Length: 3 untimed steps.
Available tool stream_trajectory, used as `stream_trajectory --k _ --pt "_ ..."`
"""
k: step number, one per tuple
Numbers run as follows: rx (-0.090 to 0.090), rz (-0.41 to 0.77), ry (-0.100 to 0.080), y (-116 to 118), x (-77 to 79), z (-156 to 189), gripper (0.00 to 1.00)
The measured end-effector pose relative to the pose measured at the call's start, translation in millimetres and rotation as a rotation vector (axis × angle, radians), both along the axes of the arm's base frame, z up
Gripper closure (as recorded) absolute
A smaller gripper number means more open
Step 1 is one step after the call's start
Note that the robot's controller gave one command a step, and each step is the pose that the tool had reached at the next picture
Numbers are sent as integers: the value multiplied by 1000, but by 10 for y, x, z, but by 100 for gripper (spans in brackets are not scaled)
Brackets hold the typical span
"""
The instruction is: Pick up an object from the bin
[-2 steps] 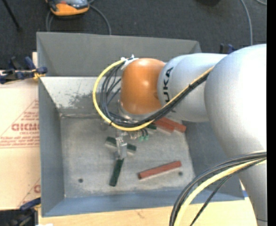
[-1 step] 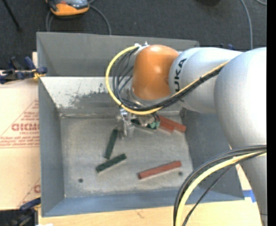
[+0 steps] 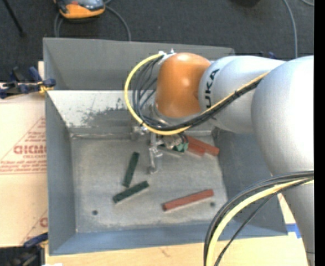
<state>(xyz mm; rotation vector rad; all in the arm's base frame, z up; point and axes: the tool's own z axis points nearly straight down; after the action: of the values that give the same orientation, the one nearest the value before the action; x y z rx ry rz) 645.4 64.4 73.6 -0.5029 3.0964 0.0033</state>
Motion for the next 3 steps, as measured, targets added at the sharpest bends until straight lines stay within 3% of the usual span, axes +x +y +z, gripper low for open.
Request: stream_trajectory --k 1,2,3 --pt "0 -1 0 0 0 -1 0" --pt "-2 445 1 354 -187 -21 100" --pt "-1 444 1 355 -187 -21 100"
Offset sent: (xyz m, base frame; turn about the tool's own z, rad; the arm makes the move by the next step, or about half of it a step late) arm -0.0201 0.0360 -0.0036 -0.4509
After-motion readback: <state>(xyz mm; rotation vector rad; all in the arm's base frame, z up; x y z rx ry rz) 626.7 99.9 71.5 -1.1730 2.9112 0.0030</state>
